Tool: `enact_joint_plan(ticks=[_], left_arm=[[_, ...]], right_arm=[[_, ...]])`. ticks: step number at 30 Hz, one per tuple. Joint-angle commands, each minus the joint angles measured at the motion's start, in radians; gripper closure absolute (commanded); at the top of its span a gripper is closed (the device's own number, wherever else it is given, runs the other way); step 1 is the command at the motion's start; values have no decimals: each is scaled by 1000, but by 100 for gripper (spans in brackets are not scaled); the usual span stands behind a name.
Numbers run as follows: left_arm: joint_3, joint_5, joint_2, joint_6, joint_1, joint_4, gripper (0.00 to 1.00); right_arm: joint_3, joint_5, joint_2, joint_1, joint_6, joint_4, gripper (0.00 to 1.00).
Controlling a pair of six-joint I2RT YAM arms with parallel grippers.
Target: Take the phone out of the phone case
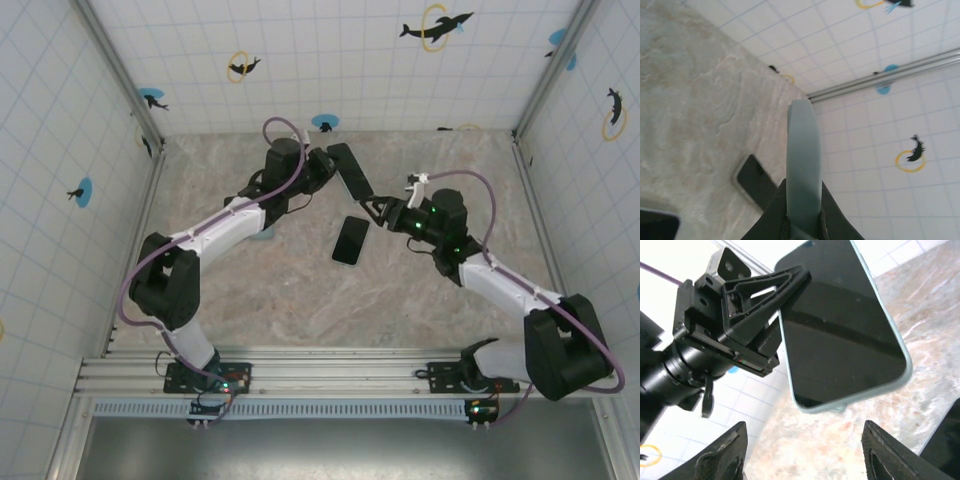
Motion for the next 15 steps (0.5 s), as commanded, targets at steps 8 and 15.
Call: enact_joint_plan(ticks=[8, 15], left_arm=[[-24, -25, -87, -179, -4, 259, 98], [-30, -22, -91, -223, -11, 297, 98]], right_arm=[[-71, 70, 61, 46, 414, 524, 55], [-42, 91, 126, 60, 469, 654, 61]])
